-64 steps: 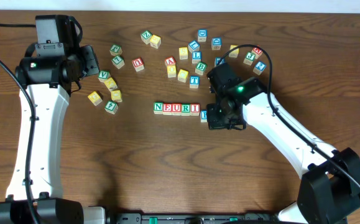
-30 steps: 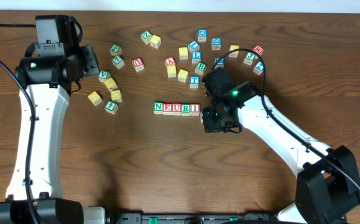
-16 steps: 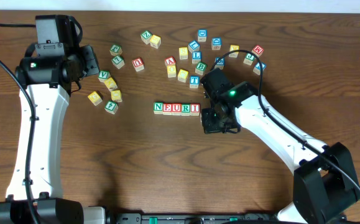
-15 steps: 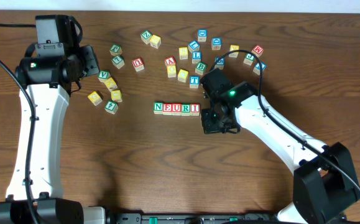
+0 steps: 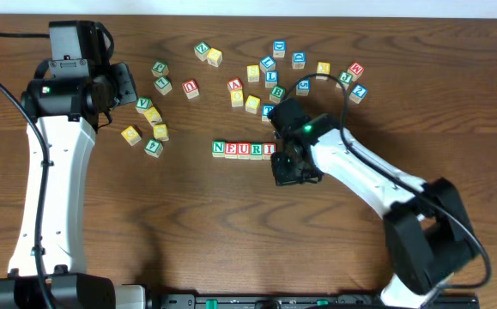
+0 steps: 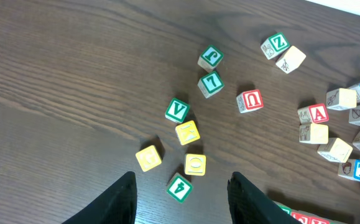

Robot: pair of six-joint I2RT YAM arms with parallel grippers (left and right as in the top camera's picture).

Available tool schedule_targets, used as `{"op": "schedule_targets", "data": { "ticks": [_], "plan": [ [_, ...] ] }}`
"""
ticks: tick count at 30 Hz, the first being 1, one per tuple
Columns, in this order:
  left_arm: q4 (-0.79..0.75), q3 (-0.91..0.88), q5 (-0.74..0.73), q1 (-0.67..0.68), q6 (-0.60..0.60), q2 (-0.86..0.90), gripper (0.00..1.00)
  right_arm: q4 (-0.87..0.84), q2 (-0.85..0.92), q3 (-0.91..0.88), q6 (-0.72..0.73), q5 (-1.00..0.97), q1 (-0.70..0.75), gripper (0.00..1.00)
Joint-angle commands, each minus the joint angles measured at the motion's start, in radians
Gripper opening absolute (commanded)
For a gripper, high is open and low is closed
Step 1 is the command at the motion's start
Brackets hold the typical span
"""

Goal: Spell out NEURIPS
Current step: 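Push the P block left against I with right gripper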

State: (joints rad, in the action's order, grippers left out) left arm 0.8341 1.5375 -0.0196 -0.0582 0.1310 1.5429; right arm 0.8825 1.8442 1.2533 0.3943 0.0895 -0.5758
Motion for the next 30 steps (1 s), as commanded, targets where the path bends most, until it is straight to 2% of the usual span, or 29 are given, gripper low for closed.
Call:
{"op": "schedule_targets", "data": {
  "ticks": [1,9,30],
  "plan": [
    [0.002,0.020,0.006,-0.004,0.005,0.006,0.47,-0.037,0.056,-0.006,-0.080,-0.005,-0.008,0.01],
    [0.002,0.020,0.006,-0.004,0.005,0.006,0.47,-0.099,0.066,-0.006,-0.141,-0.065,-0.004,0.01],
    [0.002,0.020,0.006,-0.004,0.005,0.006,0.47,-0.184,0.073,-0.006,-0.187,-0.087,-0.003,0.02]
  ]
}}
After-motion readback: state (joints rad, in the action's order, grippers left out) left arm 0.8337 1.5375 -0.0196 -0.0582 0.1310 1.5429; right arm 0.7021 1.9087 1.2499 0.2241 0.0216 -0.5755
